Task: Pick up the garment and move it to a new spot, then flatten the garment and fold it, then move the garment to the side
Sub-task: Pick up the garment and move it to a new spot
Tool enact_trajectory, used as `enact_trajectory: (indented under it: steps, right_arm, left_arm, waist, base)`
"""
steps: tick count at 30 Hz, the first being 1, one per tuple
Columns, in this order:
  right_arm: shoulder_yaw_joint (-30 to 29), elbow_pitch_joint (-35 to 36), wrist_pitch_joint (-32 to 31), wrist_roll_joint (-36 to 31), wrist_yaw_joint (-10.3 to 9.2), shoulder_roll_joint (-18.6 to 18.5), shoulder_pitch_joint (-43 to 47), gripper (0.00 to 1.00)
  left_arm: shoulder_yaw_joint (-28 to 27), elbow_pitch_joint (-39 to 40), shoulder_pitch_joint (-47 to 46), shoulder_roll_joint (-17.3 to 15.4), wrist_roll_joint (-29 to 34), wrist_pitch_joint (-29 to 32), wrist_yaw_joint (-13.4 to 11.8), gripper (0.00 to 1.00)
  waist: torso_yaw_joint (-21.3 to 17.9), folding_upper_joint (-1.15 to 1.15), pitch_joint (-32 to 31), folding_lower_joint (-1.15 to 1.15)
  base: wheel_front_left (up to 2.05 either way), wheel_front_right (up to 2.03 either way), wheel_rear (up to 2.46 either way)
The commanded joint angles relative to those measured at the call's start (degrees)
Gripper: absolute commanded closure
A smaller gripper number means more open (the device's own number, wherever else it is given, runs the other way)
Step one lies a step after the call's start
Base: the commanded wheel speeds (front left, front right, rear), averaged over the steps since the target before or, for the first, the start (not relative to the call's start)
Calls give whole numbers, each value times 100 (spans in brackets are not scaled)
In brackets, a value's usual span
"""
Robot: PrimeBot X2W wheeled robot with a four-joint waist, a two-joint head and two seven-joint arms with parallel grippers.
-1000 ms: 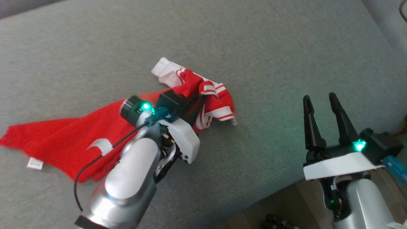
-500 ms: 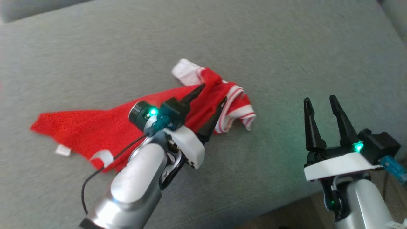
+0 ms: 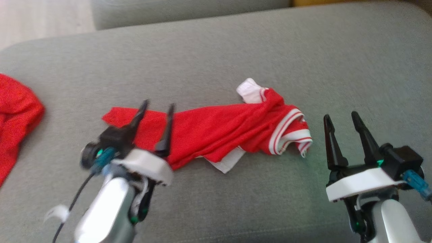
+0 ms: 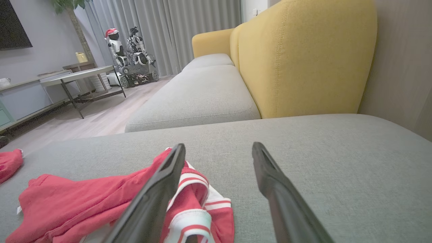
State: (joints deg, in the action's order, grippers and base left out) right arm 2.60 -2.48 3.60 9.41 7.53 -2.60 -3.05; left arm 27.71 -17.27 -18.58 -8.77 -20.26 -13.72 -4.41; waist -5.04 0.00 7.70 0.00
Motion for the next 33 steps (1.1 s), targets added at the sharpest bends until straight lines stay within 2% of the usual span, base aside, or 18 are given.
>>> enact_trajectory:
  steps: [1,6,12,23,33]
  right_arm:
    - [110,228,-15,-42,-4,-28,-57,0]
    - [118,255,-127,-111,-4,-28,48,0]
    - [136,228,-208,-136,-4,-28,204,0]
    - [76,292,-325,-150,-4,-28,576,0]
    - [77,400,-429,-215,-4,-28,769,0]
  left_arm:
    - [-290,229,-70,-138,-42,-53,-57,0]
    - [-797,457,416,-333,-236,-102,-333,0]
    - [-1175,756,976,-519,-253,-123,-499,0]
    - [-1147,1159,1691,-699,-80,-127,-503,0]
    - [-1079,1350,1975,-832,40,-7,-676,0]
  waist:
    - [223,0,-207,0]
    - [440,0,-388,0]
    - [568,0,-634,0]
    - [585,0,-942,0]
    - [554,0,-1073,0]
  base:
    - [0,0,0]
    - [0,0,0]
    - [0,0,0]
    - [0,0,0]
    - [0,0,0]
